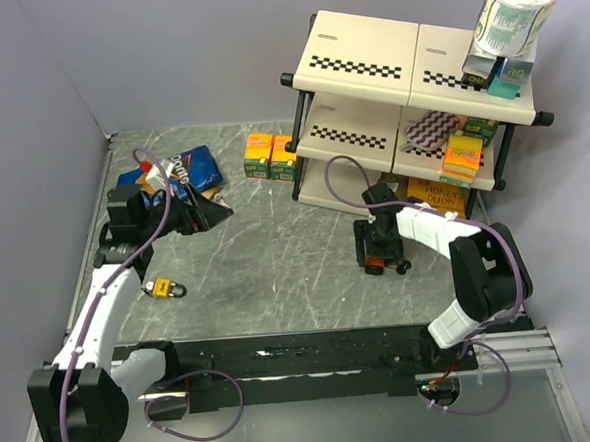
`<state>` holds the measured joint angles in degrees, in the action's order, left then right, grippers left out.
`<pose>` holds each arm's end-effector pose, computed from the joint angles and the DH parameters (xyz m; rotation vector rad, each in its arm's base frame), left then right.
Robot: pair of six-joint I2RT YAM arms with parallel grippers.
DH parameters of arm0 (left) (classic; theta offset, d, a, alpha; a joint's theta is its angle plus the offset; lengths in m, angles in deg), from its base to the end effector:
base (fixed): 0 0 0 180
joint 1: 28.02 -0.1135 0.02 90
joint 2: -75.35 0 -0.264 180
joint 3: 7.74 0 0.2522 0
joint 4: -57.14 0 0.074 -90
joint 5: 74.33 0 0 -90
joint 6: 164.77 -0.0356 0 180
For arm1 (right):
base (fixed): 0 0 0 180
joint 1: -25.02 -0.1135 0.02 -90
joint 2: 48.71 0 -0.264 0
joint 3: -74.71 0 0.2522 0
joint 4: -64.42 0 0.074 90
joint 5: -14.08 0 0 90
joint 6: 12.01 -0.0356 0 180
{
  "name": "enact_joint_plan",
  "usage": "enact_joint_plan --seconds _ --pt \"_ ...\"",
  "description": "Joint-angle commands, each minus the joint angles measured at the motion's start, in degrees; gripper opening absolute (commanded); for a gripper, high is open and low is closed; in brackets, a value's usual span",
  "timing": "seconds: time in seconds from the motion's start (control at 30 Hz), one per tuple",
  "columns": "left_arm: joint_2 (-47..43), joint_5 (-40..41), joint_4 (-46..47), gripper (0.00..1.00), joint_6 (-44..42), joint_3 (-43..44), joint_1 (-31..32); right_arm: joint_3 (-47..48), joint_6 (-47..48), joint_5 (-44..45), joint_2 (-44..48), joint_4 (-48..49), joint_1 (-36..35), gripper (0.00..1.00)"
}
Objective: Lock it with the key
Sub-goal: Place the lock at the center of the board.
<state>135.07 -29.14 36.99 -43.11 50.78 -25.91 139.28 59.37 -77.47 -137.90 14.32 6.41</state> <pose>0.2304 -0.0336 0.3001 0.0330 1.9994 -1.1411 0.2598 0.0885 0.1667 -0.0050 2.8931 0.1610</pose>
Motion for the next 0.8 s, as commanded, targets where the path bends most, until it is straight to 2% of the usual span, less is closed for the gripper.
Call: enact_joint_plan --seconds 0.0,0.07,0.1,0.23,0.33,0.47,0.57,0.6,0.67,0.7,0.77 --pt "-4.08 5.61 -1.16 0.96 -4.5 3.93 -0.88 2.98 -1.43 0.57 2.16 -0.05 0.33 0.86" --pt "-4.53 5.63 -3.52 0.96 -7.12 5.25 -1.32 3.07 -0.82 0.05 3.14 -0.22 0.24 0.86" --pt "-4.62 4.57 -5.71 0.96 -12.01 7.35 -1.58 3.07 -0.29 -0.74 4.53 -0.4 0.33 0.87" --pt "-4.09 0.61 -13.35 0.96 -16.45 10.96 -1.93 2.63 2.08 -6.61 10.16 -0.14 0.24 0.88" --pt "-0.67 -1.32 -18.9 0.96 -19.43 14.56 -3.5 2.37 5.42 -12.23 14.91 0.82 -0.46 0.89" --pt "4.07 -3.17 -28.29 0.96 -25.93 19.39 -4.57 3.5 10.52 -13.75 19.48 0.92 -3.62 0.9" --pt "5.75 -4.14 -33.84 0.96 -38.04 22.12 -5.89 6.83 15.17 -13.49 21.77 0.65 -7.22 0.92" --pt "6.28 -4.05 -38.99 0.96 -45.47 22.92 -6.32 7.81 17.62 -12.88 22.65 0.91 -8.45 0.93" --pt "8.46 -3.35 -44.81 0.96 -53.77 25.11 -7.82 10.87 20.43 -11.13 23.44 1.53 -11.44 0.96" --pt "9.26 -2.56 -50.5 0.96 -62.42 25.82 -8.26 11.85 22.89 -10.59 23.53 1.88 -12.14 0.97" --pt "11.45 0.24 -57.82 0.96 -73.7 27.31 -10.45 14.4 25.72 -10.59 23.71 2.41 -13.29 0.99"
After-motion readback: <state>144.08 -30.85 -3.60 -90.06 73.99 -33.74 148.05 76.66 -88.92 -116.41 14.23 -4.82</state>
